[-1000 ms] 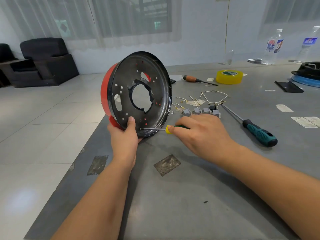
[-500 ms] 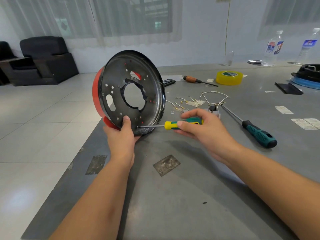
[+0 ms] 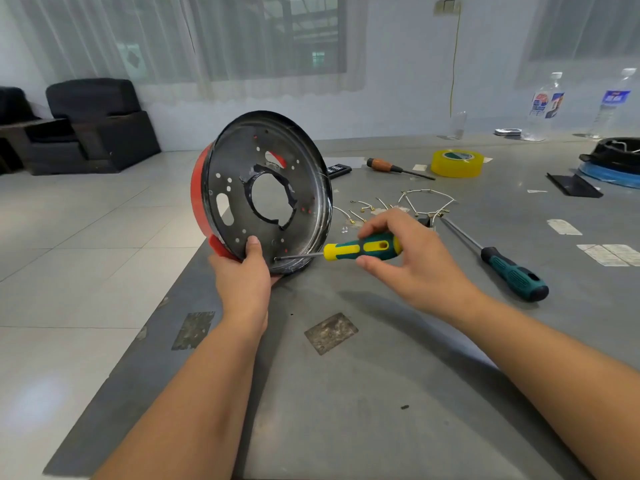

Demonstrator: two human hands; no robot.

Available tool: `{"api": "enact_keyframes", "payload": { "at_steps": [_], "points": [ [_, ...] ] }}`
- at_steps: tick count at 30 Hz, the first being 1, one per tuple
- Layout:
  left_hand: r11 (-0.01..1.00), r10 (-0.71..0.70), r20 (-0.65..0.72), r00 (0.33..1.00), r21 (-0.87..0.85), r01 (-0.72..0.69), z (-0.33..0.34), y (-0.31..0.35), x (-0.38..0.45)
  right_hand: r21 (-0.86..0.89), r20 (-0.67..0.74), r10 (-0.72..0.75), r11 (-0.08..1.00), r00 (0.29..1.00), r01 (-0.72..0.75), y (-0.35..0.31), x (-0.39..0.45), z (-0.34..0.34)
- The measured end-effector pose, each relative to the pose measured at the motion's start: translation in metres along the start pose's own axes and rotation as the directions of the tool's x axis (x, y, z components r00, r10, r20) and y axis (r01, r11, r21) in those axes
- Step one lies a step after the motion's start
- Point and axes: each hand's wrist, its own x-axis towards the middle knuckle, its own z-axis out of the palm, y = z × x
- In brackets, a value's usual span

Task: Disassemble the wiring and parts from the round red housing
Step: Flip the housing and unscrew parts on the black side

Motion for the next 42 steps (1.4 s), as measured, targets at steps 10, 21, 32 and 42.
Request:
{"api": "enact_keyframes", "payload": {
  "at_steps": [10,21,32,42],
  "points": [
    [1.000,-0.024,-0.004,1.000,-0.007,0.024,0.000,0.003,-0.003,0.114,-0.069,0.366,0.927,0.928,-0.357,0.011,0.009,0.015],
    [1.000,-0.011,0.003,1.000,0.019,0.011,0.001,-0.001,0.000,-0.106,-0.129,0.307,0.941,0.943,-0.320,0.015,0.014,0.014],
    [0.995,0.022,0.037,0.999,0.100,-0.026,0.001,-0.003,-0.002,-0.093,-0.070,0.277,0.955,0.958,-0.283,0.032,0.008,0.008],
    [0.994,0.003,0.054,0.999,0.106,-0.008,-0.002,0.000,-0.004,0.211,-0.128,0.334,0.929,0.934,-0.304,0.020,0.012,0.012]
  ]
}}
